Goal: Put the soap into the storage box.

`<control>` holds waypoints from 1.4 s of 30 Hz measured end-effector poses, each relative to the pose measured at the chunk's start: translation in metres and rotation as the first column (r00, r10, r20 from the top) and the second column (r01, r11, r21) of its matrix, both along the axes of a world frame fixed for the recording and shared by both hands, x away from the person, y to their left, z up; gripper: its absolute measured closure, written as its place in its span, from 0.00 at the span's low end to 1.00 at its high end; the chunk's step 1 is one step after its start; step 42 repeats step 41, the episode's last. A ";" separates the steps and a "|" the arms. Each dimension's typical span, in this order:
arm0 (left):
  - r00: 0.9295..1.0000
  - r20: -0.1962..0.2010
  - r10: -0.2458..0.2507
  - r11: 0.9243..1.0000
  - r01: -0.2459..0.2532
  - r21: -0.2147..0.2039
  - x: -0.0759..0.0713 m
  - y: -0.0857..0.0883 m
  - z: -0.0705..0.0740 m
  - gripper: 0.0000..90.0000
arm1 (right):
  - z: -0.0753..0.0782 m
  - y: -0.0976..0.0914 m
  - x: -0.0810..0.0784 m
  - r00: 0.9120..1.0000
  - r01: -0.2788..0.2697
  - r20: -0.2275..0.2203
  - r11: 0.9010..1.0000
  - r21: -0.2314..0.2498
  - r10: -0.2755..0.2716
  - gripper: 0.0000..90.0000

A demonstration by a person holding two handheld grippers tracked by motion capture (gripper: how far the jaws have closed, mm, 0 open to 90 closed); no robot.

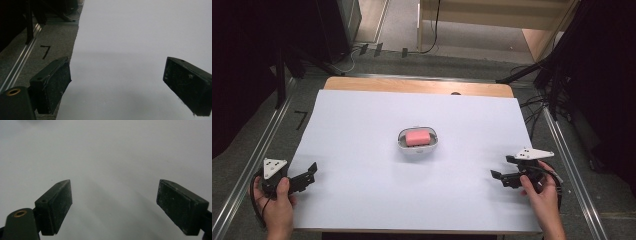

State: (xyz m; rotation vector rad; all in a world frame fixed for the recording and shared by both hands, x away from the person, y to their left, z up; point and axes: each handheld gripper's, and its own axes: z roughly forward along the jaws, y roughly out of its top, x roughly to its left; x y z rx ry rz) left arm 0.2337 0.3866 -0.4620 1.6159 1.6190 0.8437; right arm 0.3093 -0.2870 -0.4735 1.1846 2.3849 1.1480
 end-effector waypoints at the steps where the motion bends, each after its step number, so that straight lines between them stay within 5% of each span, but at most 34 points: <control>1: 1.000 0.000 0.000 1.000 0.000 0.000 0.000 0.000 0.000 0.09 | -0.001 -0.003 -0.002 1.000 0.006 0.003 1.000 0.006 -0.006 0.16; 26: 1.000 0.002 0.000 1.000 0.000 0.007 0.000 -0.001 0.000 0.09 | -0.012 -0.058 -0.050 0.990 0.137 0.029 0.989 0.060 -0.139 0.16; 36: 1.000 -0.003 -0.001 1.000 0.001 0.022 0.000 -0.002 0.000 0.09 | -0.015 -0.075 -0.065 0.969 0.221 0.076 0.963 0.153 -0.235 0.15; 42: 1.000 -0.004 0.001 1.000 0.000 0.027 0.000 -0.003 0.000 0.09 | -0.014 -0.075 -0.069 0.961 0.238 0.098 0.956 0.172 -0.257 0.15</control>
